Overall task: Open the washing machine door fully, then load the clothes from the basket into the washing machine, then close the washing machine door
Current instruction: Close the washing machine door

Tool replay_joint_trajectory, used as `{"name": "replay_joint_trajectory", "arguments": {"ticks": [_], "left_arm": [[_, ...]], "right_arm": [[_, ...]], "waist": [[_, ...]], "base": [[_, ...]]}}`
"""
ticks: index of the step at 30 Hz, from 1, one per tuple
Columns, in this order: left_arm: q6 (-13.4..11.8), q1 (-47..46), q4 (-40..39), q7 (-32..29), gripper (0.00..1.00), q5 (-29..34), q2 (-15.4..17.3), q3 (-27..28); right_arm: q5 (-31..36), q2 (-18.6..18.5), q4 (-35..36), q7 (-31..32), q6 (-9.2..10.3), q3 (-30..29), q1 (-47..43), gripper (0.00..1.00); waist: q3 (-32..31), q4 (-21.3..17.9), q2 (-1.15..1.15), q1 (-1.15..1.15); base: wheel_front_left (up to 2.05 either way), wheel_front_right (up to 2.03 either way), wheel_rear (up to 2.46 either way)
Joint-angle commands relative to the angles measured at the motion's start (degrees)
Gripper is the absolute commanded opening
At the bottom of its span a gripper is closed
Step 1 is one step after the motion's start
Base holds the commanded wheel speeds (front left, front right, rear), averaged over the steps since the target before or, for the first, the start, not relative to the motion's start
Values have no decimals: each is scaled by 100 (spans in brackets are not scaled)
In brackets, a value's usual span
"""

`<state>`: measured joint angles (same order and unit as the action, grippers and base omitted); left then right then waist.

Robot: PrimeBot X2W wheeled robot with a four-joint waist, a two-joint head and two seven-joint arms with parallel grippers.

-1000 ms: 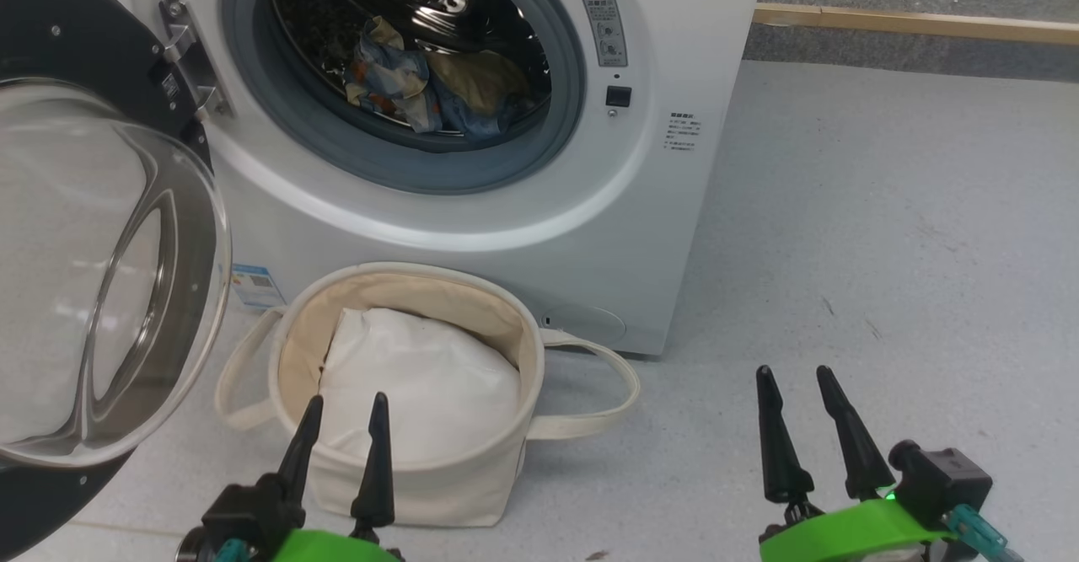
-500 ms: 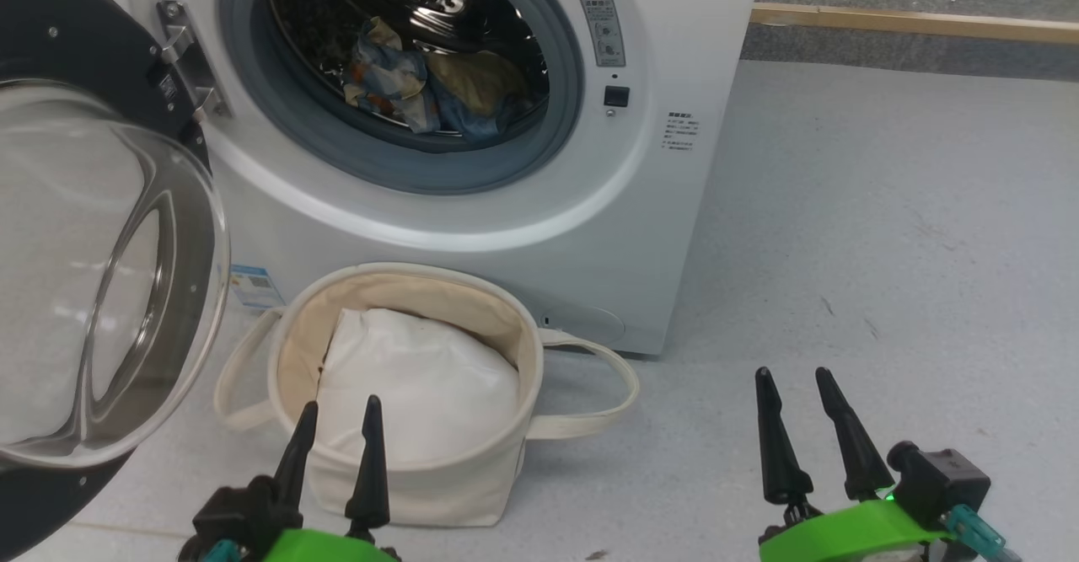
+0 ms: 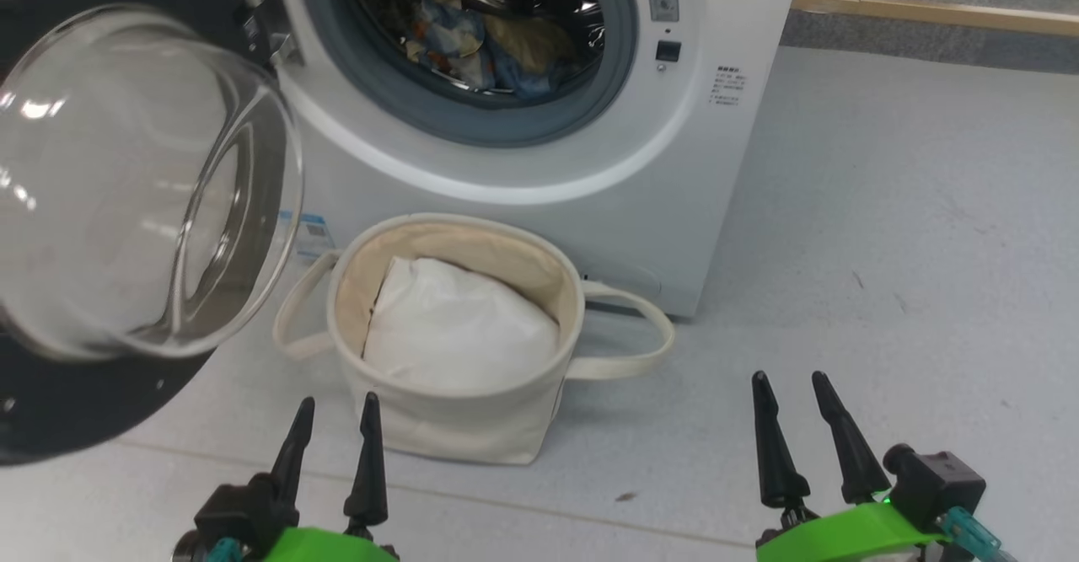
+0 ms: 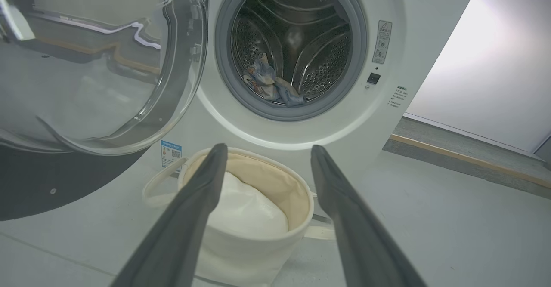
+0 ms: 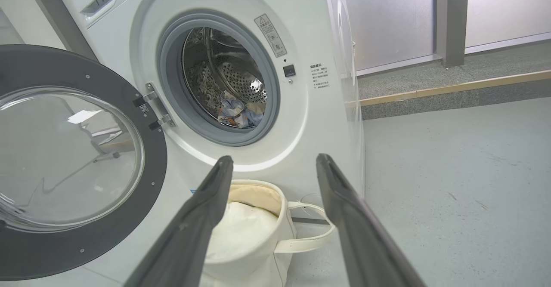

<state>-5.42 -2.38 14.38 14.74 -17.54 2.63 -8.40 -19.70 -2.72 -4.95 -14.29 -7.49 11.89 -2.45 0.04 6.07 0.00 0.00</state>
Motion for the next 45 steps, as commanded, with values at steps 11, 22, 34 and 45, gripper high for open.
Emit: {"name": "replay_joint_trajectory", "arguments": {"ticks": [11, 22, 34, 45], "left_arm": [[-189, -185, -319, 26, 100, 240, 25, 76], [-329, -185, -424, 26, 100, 231, 25, -30], [-499, -142, -580, 26, 100, 171, 25, -67], [-560, -187, -540, 26, 100, 105, 25, -232]], "right_arm": [[19, -16, 201, -71, 0, 178, 107, 100], [29, -16, 331, -71, 0, 267, 88, 100], [147, -16, 516, -71, 0, 250, 119, 100], [124, -16, 666, -71, 0, 238, 111, 100]], "waist": [[56, 106, 0, 0], [114, 560, 0, 0], [230, 1588, 0, 0], [251, 2178, 0, 0]], "base": [[-99, 93, 6], [-1, 1, 0], [0, 0, 0], [0, 0, 0]]}}
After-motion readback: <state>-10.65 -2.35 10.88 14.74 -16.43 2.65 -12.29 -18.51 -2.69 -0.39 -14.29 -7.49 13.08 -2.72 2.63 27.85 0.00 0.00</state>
